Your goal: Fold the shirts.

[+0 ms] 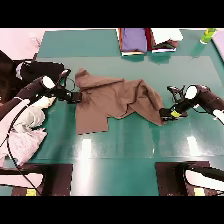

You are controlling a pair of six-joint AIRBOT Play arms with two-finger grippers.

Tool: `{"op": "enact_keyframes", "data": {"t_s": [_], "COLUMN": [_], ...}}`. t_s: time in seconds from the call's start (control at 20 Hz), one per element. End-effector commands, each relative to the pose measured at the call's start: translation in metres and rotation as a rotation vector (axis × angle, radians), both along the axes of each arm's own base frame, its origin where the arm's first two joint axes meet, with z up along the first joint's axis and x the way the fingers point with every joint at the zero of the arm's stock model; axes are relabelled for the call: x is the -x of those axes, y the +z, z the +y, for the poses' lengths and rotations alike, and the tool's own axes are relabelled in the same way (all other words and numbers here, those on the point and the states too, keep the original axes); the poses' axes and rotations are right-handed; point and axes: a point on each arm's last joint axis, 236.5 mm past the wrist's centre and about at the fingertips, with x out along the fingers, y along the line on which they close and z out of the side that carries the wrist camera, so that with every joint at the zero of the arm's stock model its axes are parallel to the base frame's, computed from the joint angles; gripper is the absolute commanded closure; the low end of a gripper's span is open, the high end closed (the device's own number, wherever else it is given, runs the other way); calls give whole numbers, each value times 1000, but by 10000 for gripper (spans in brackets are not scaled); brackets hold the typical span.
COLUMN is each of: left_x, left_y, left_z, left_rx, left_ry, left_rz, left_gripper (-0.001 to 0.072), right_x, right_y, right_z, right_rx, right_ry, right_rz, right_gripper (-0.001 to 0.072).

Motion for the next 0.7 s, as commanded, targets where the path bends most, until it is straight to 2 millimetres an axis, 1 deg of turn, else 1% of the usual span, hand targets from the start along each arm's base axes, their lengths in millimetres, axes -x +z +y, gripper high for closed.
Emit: {"op": "enact_keyframes", "data": {"t_s": [0.0, 0.05, 0.1, 0.15, 0.2, 0.25, 0.3, 0.35, 0.4, 0.45, 0.5, 0.55, 0.6, 0.65], "left_x": [-6, -14, -22, -28, -31, -28, -20, -3, 19, 47, 77, 106, 136, 160], "left_y": [24, 51, 88, 132, 181, 241, 297, 356, 409, 459, 503, 536, 565, 587], "left_z": [6, 9, 14, 16, 18, 22, 24, 29, 34, 40, 48, 56, 63, 68], "left_rx": [-69, -90, -112, -120, -122, -120, -111, -102, -95, -86, -84, -87, -87, -75], "left_ry": [-66, -81, -90, -90, -83, -72, -59, -44, -29, -13, 5, 23, 42, 55], "left_rz": [-34, -91, -175, -273, -385, -518, -644, -777, -897, -1017, -1127, -1217, -1302, -1366], "left_gripper": [682, 682, 682, 682, 682, 682, 682, 682, 682, 682, 682, 681, 682, 682], "right_x": [-15, -26, -39, -52, -65, -74, -79, -81, -78, -71, -59, -45, -29, -13], "right_y": [21, 37, 61, 90, 126, 167, 209, 253, 302, 346, 389, 429, 461, 490], "right_z": [1, 2, 2, 3, 3, 4, 4, 4, 3, 1, -2, -6, -8, -8], "right_rx": [-6, -7, -9, -12, -13, -17, -17, -17, -17, -8, 3, 16, 20, 19], "right_ry": [4, 6, 9, 9, 12, 22, 34, 36, 37, 36, 33, 29, 26, 23], "right_rz": [-38, -83, -151, -233, -332, -438, -540, -646, -767, -879, -988, -1089, -1173, -1250], "right_gripper": [695, 695, 695, 695, 695, 695, 695, 695, 695, 695, 695, 695, 695, 696]}}
